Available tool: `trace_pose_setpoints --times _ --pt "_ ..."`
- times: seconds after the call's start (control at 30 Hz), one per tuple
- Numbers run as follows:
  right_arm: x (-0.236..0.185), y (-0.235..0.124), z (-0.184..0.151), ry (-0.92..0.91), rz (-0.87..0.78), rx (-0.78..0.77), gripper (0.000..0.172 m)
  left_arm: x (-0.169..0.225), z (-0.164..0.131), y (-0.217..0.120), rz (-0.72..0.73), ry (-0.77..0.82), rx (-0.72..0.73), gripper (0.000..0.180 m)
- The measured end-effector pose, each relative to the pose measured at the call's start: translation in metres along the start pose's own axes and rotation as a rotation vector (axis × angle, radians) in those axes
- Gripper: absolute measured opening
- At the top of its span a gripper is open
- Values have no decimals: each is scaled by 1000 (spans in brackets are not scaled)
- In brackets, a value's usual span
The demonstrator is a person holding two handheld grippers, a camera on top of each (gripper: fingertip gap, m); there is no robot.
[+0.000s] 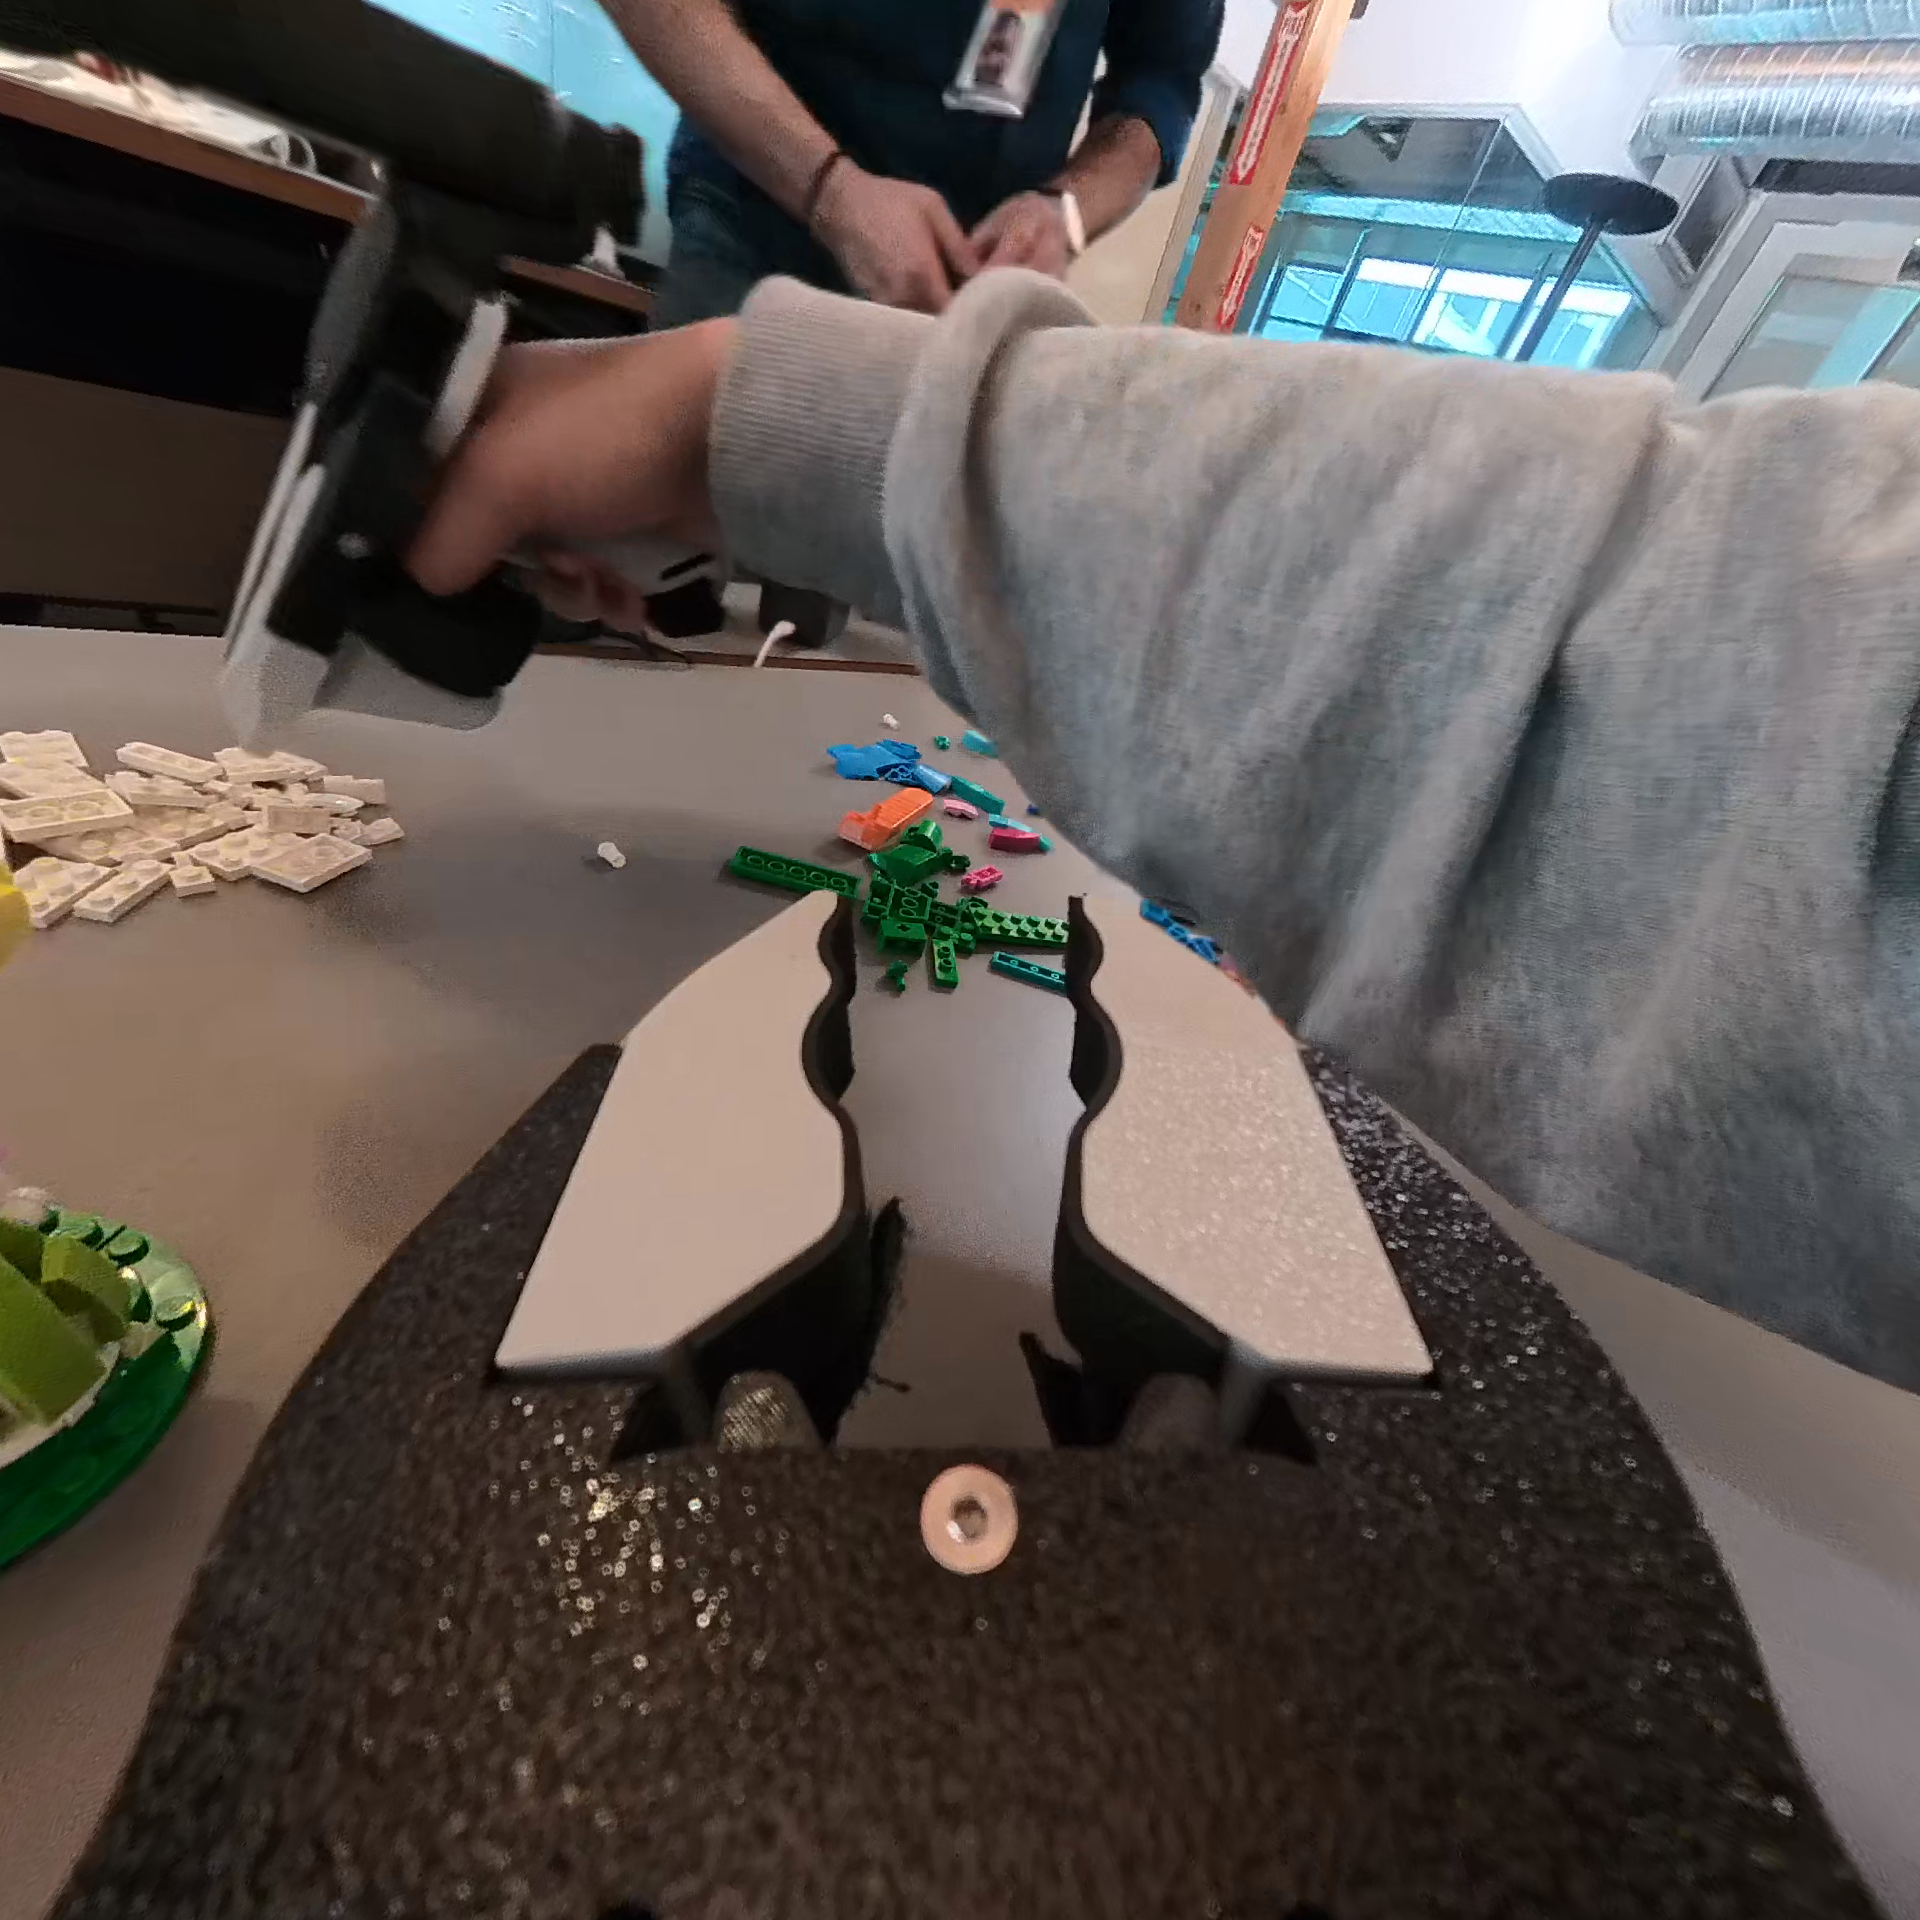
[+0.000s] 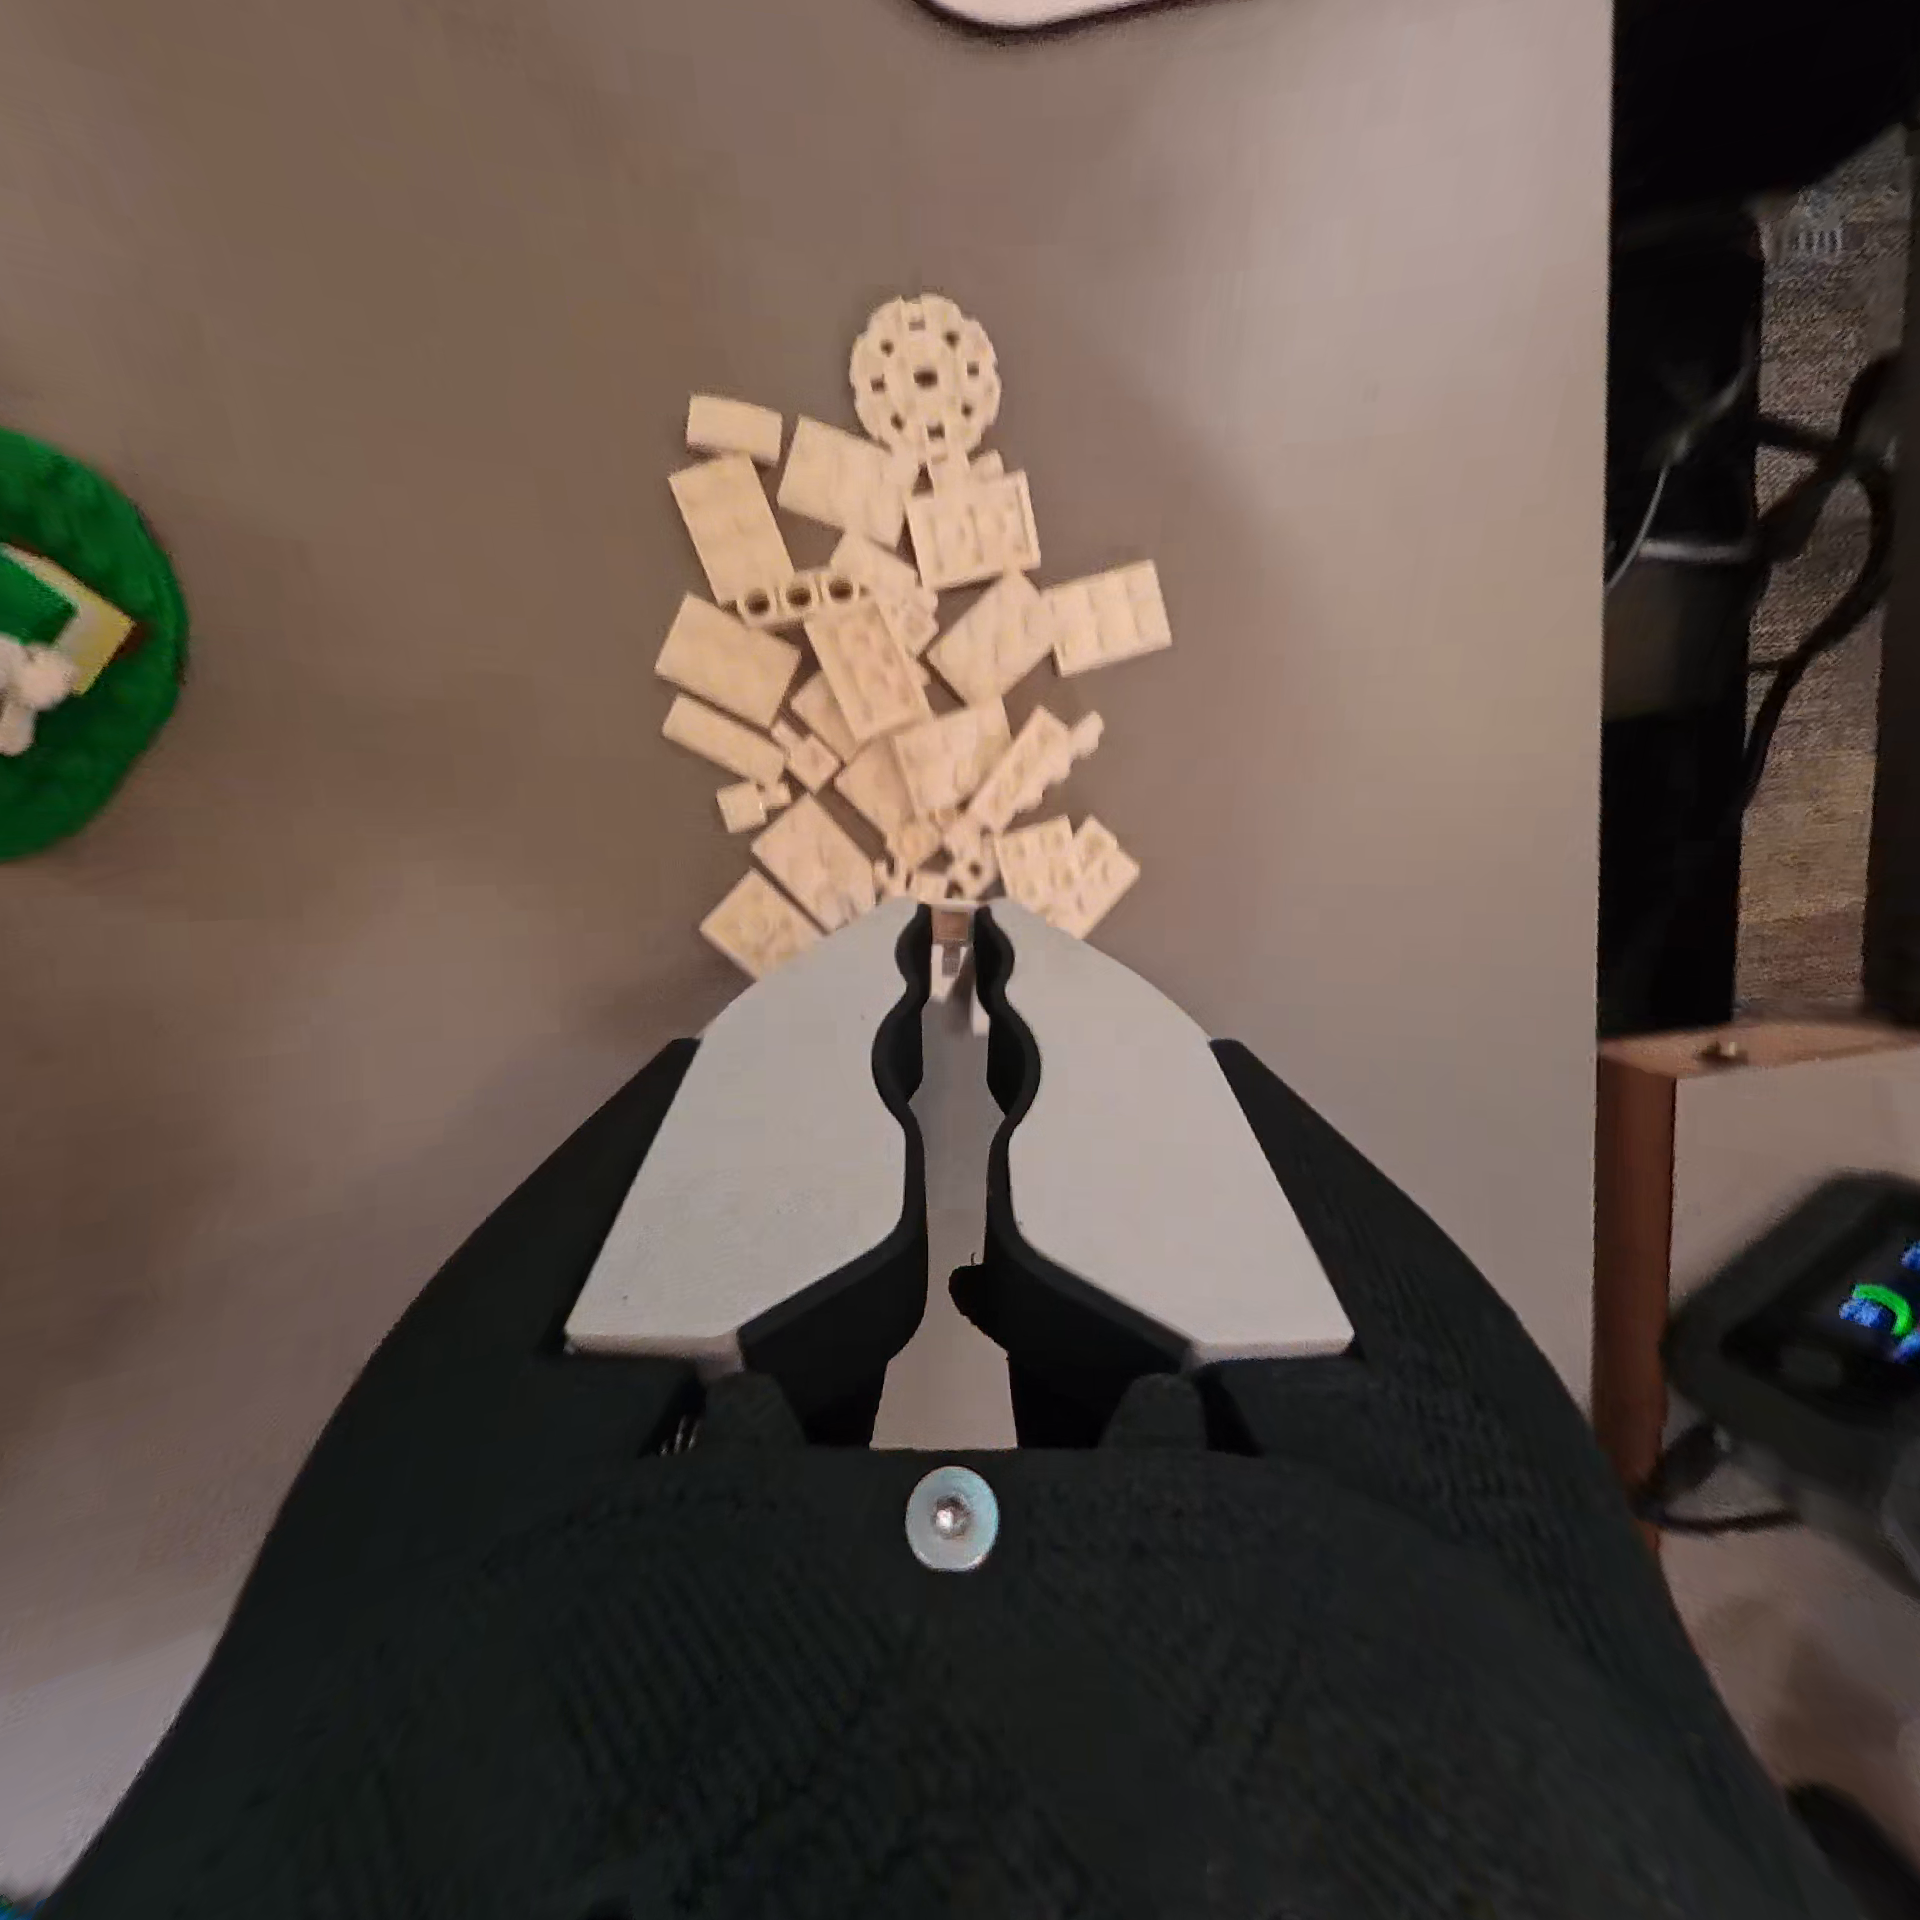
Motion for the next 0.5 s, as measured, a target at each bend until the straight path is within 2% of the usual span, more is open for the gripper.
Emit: trace_pose_setpoints --times 0.1,0.2,0.27,0.37,0.5 --pt "-1 11 12 -27 7 -24 6 0 0 0 -3 -1 0 38" --pt "-3 5 11 11 35 29 22 0 0 -1 -2 -4 0 38" --pt "-7 -5 -2 18 66 25 25 0 0 0 -3 -8 -1 38" --pt "-20 -19 -33 -67 128 -35 25 0 0 0 -2 -7 -3 38" --pt "-39 -25 -66 -124 193 -111 25 0 -1 1 0 -5 -4 38"
Point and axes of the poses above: each gripper's, where its closed fingertips meet, y out along the fingers, z out of its top, x = y × z across the jaws, the point moved 8 cm from there along -y, back along the fingers, and after that the axes turned 11 degrees about -y, right-handed, at the moved point
